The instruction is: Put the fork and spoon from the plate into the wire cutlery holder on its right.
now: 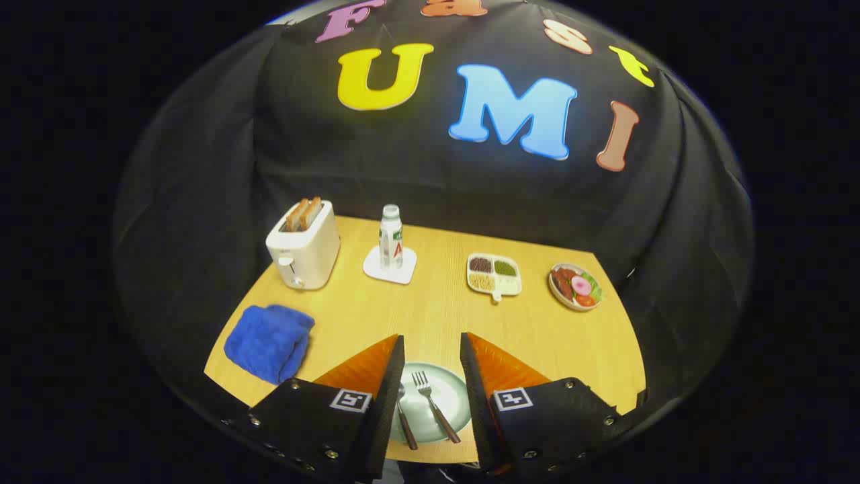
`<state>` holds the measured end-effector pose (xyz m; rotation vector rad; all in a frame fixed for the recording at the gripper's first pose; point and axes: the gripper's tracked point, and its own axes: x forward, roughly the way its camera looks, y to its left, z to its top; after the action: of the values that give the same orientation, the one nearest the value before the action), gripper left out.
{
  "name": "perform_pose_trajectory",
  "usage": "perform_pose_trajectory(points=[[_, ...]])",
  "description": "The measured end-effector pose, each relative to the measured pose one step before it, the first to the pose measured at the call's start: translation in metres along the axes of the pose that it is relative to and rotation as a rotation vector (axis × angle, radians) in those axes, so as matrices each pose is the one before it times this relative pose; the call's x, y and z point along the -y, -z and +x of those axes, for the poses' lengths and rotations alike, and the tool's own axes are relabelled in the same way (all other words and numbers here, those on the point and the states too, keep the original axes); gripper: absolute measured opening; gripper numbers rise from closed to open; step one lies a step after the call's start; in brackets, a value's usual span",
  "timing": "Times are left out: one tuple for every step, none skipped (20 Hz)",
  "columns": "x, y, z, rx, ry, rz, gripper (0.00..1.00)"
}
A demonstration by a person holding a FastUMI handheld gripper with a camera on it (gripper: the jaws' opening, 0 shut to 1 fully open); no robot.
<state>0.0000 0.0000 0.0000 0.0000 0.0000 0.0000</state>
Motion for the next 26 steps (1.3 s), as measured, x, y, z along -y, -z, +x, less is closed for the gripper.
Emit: perform_pose_trajectory(points=[[-0.00048,0.01625,0.00818,-0.04650,0.00504,-0.00843,0.52],[-0.00085,0.01430,0.00801,-0.05160,0.00251,-0.01106,0.52],[-0.00274,0.01530,0.00956,-0.05365,-0.01028,-0.01109,0.52],[-0.00145,0.01337,0.00742,-0.05253,-0.00503,-0.01197,0.52],[-0.00131,0.01408,0.00947,-0.05061,-0.00140,-0.01446,0.52],[0.00021,0.01133,0.00830,-0.05526,0.00065,-0.01263,0.52],[0.00090,0.01332,0.00771,-0.05032,0.00367,-0.01516,0.52],[0.00107,0.00975,0.00811,-0.04998,0.00894,-0.01533,0.52],[0.00001,0.00847,0.00873,-0.03692,0.00747,-0.01525,0.52],[0.00054,0.00591,0.00795,-0.03133,0.00371,-0.00978,0.52],[-0.00075,0.00542,0.00844,-0.02442,-0.00023,-0.00665,0.52],[-0.00039,0.00456,0.00697,-0.02699,0.00001,-0.00639,0.52],[0.00011,0.00566,0.00768,-0.02531,0.00074,-0.00439,0.52],[-0.00014,0.00305,0.00546,-0.02016,-0.00367,-0.00644,0.52],[0.00049,0.00355,0.00731,-0.02008,0.00120,-0.00840,0.52],[0.00162,0.00201,0.00442,-0.01851,0.00507,-0.01226,0.52],[0.00039,0.00251,0.00408,-0.01287,0.00153,-0.01217,0.52],[-0.00002,-0.00067,0.00337,-0.00226,-0.00064,-0.00777,0.52],[-0.00007,0.00070,0.00364,-0.00473,0.00002,-0.00412,0.52],[0.00016,0.00030,0.00143,-0.00861,0.00175,-0.00309,0.52],[-0.00089,0.00117,0.00321,-0.00909,-0.00201,-0.00027,0.52],[-0.00061,-0.00004,0.00273,-0.00945,-0.00464,-0.00014,0.52],[-0.00030,0.00120,0.00313,-0.00727,-0.00321,-0.00096,0.52],[-0.00043,-0.00084,0.00177,-0.00539,-0.00194,-0.00220,0.52],[-0.00011,-0.00034,0.00133,-0.00050,-0.00047,-0.00327,0.52],[0.00069,-0.00114,0.00182,-0.00215,0.00078,-0.00275,0.52]])
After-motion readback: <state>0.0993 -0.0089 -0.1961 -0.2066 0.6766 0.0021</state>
